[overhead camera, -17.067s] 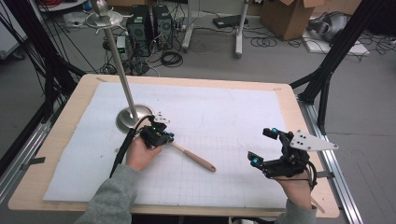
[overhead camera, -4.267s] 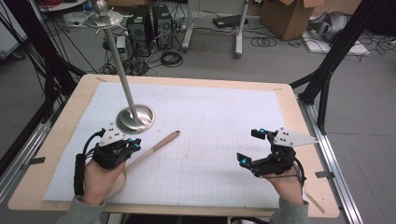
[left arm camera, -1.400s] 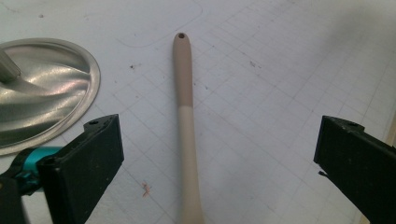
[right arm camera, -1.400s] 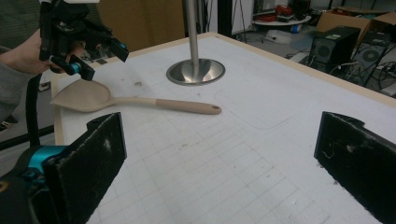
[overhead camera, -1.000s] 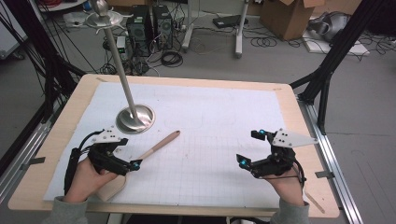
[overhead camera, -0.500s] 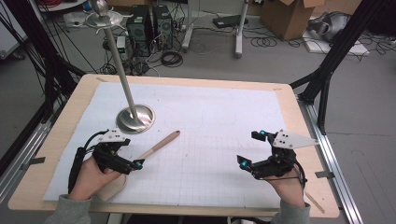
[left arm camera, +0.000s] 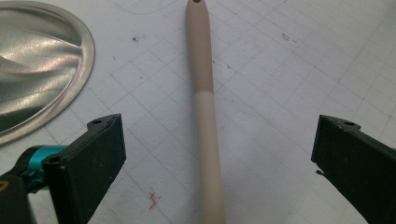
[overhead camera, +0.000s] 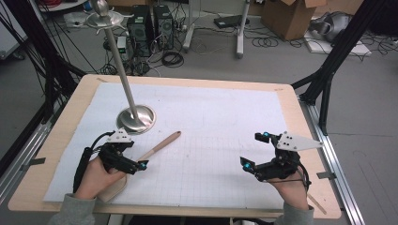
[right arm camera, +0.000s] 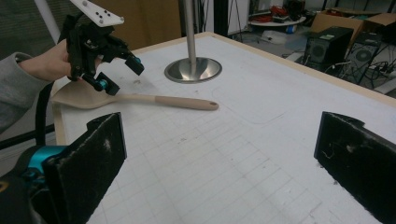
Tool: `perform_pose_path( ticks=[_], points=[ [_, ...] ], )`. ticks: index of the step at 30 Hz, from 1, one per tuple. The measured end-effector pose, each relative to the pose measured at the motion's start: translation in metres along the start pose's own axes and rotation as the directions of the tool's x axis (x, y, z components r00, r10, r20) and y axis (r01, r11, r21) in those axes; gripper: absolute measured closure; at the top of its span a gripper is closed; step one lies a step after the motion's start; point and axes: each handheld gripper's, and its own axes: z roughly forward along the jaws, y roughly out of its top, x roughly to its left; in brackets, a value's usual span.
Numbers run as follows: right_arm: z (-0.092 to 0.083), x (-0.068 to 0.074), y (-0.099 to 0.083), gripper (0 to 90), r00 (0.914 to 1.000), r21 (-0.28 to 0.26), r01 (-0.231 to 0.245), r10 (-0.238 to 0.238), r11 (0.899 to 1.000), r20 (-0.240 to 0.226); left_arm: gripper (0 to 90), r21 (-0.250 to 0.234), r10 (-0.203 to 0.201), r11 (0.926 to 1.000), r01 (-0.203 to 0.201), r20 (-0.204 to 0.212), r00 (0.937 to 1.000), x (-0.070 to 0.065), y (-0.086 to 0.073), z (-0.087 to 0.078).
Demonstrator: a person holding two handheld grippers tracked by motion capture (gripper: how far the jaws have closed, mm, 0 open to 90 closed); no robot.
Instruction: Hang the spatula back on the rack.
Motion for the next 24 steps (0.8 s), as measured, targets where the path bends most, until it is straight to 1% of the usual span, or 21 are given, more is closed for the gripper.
perform_pose_path(
  ticks=[5, 6, 11, 12, 15, 17, 18, 19, 21, 23, 24],
  points=[
    [-0.002, 0.000, -0.001, 1.3, 1.0000, -0.002, 0.001, -0.001, 1.000, 0.002, 3.6, 0.013, -0.002, 0.9999, 0.002, -0.001, 1.0000, 0.001, -0.001, 0.004],
    [-0.002, -0.001, -0.001, 1.3, 1.0000, -0.003, 0.005, -0.005, 1.000, 0.004, 3.6, 0.015, -0.003, 0.9999, 0.003, -0.004, 1.0000, 0.002, -0.001, 0.005],
    [-0.003, 0.000, -0.001, 1.3, 1.0000, 0.000, -0.009, 0.009, 1.000, 0.005, 3.6, 0.029, -0.006, 0.9995, 0.007, -0.021, 0.9998, 0.003, -0.004, 0.012],
    [-0.003, -0.001, -0.001, 1.3, 1.0000, -0.005, 0.000, 0.000, 1.000, 0.008, 3.7, 0.032, -0.005, 0.9995, 0.006, -0.021, 0.9998, 0.003, -0.004, 0.012],
    [-0.004, -0.001, -0.001, 1.3, 0.9999, -0.004, -0.005, 0.005, 1.000, 0.009, 3.9, 0.033, -0.006, 0.9994, 0.007, -0.027, 0.9996, 0.003, -0.004, 0.013],
    [-0.005, -0.001, -0.002, 1.3, 1.0000, -0.007, -0.003, 0.003, 1.000, 0.007, 10.1, 0.039, 0.001, 0.9992, 0.000, -0.028, 0.9996, 0.003, -0.004, 0.013],
    [-0.005, -0.001, -0.002, 1.3, 1.0000, -0.006, -0.002, 0.002, 1.000, 0.007, 11.6, 0.048, 0.005, 0.9989, -0.003, -0.034, 0.9994, 0.003, -0.004, 0.014],
    [-0.005, -0.001, -0.002, 1.3, 1.0000, -0.005, -0.003, 0.003, 1.000, 0.008, 12.0, 0.054, 0.000, 0.9985, 0.002, -0.035, 0.9994, 0.003, -0.004, 0.015],
    [-0.005, 0.000, -0.002, 1.3, 1.0000, -0.005, -0.004, 0.004, 1.000, 0.009, 14.5, 0.065, 0.003, 0.9979, -0.001, -0.032, 0.9995, 0.004, -0.005, 0.016],
    [-0.005, -0.001, -0.002, 1.3, 0.9999, -0.007, 0.002, -0.002, 1.000, 0.012, 17.5, 0.072, 0.001, 0.9974, 0.002, -0.041, 0.9992, 0.004, -0.006, 0.018],
    [-0.005, 0.000, -0.002, 1.3, 0.9999, -0.004, -0.005, 0.005, 1.000, 0.009, 19.1, 0.076, -0.001, 0.9971, 0.004, -0.039, 0.9992, 0.005, -0.006, 0.018]
  ],
)
